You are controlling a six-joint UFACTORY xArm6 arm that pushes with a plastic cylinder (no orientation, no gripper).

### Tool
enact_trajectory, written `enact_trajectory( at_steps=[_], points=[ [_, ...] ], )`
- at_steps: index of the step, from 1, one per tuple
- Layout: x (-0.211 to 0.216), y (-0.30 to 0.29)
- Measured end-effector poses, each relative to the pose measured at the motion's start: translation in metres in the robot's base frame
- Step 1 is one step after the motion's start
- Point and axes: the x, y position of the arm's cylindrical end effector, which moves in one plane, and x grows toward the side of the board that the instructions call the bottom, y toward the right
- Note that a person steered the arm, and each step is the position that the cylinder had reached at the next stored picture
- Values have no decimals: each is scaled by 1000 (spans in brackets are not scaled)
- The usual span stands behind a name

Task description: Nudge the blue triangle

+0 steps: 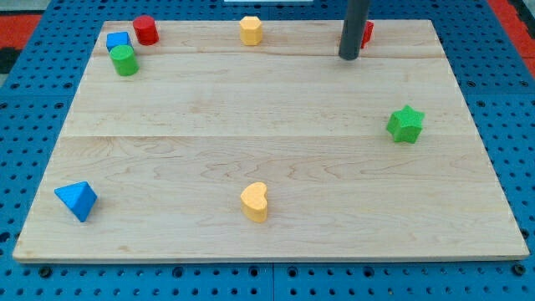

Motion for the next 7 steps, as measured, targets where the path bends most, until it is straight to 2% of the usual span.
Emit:
enact_trajectory(
  at_steps=[2,4,7],
  points=[
    [78,-59],
    [128,-119],
    [247,-228]
  ],
)
